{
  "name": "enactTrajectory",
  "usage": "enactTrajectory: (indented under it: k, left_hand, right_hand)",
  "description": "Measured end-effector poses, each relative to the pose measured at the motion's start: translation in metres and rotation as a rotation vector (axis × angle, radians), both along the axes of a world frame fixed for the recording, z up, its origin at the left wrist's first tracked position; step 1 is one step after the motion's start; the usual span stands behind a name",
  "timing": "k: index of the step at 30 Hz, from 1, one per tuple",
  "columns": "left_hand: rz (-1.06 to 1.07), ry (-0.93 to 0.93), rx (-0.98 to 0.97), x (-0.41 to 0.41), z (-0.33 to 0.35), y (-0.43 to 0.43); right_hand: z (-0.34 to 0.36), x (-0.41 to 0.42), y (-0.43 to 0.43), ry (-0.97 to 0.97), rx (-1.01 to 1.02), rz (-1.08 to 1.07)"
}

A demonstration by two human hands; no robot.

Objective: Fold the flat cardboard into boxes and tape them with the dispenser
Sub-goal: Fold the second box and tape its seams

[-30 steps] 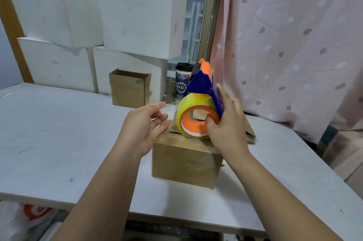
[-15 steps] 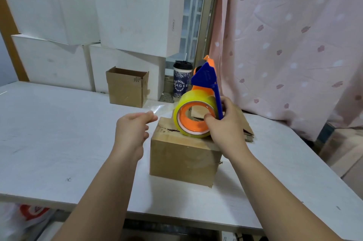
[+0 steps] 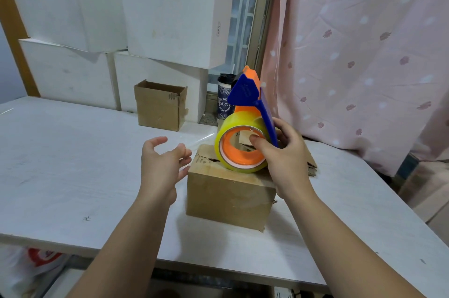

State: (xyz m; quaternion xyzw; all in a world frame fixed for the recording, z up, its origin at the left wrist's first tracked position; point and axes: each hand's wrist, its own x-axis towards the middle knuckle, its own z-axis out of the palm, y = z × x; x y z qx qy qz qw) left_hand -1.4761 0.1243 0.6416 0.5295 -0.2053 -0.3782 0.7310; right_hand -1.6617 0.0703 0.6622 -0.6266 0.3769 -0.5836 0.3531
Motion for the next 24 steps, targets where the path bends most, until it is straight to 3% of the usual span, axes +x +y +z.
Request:
enactTrajectory:
  k: [4, 8, 24]
  left_hand:
    - [0.009, -0.130, 0.020, -0.005, -0.002, 0.005]
    - [-0.025, -0.115, 0.056, -0.002, -0.004, 0.004]
    - [-0.107, -0.399, 0.241, 0.005, -0.016, -0.011]
  right_hand:
    - [-0.004, -0.002, 0.000, -0.100, 0.023, 0.013]
    - [-0.002, -0.001, 0.004, -0.053, -0.034, 0.053]
    - [-0.003, 0.001, 0.005, 0.049, -0.090, 0.047]
